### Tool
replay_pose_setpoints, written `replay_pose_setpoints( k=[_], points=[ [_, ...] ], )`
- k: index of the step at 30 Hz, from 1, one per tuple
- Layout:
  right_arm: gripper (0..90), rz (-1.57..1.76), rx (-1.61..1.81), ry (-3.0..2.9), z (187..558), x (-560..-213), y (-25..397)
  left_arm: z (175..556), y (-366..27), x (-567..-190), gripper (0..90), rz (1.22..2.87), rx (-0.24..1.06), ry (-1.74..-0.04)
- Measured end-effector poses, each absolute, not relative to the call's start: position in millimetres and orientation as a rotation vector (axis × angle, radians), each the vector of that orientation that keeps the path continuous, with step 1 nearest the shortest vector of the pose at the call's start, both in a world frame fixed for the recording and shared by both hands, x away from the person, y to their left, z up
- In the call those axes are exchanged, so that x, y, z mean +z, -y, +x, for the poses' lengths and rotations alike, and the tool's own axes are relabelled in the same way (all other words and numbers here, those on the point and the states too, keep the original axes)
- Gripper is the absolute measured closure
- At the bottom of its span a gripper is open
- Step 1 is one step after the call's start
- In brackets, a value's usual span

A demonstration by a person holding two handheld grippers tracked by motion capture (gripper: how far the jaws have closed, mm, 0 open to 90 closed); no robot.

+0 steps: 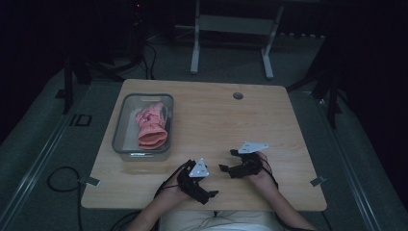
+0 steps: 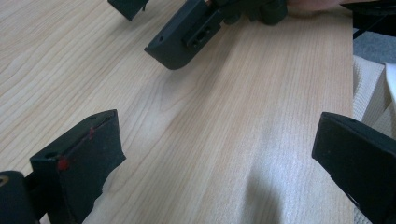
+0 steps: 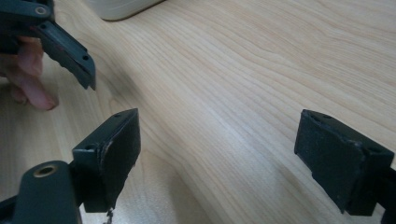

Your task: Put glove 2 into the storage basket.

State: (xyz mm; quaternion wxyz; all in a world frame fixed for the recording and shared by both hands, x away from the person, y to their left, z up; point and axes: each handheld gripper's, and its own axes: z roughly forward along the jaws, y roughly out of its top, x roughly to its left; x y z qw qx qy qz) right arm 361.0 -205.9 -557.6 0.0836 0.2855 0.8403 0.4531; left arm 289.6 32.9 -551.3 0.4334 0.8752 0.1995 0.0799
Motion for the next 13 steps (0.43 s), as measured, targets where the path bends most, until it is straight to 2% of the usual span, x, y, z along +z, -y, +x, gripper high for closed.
replay_pose_setpoints(
  k=[13],
  points=[
    [14.9, 0.828, 1.329, -2.494, 360.3, -558.5, 205.0, 289.0, -34.2, -552.1, 1.4, 2.192, 0.204, -0.499]
  ],
)
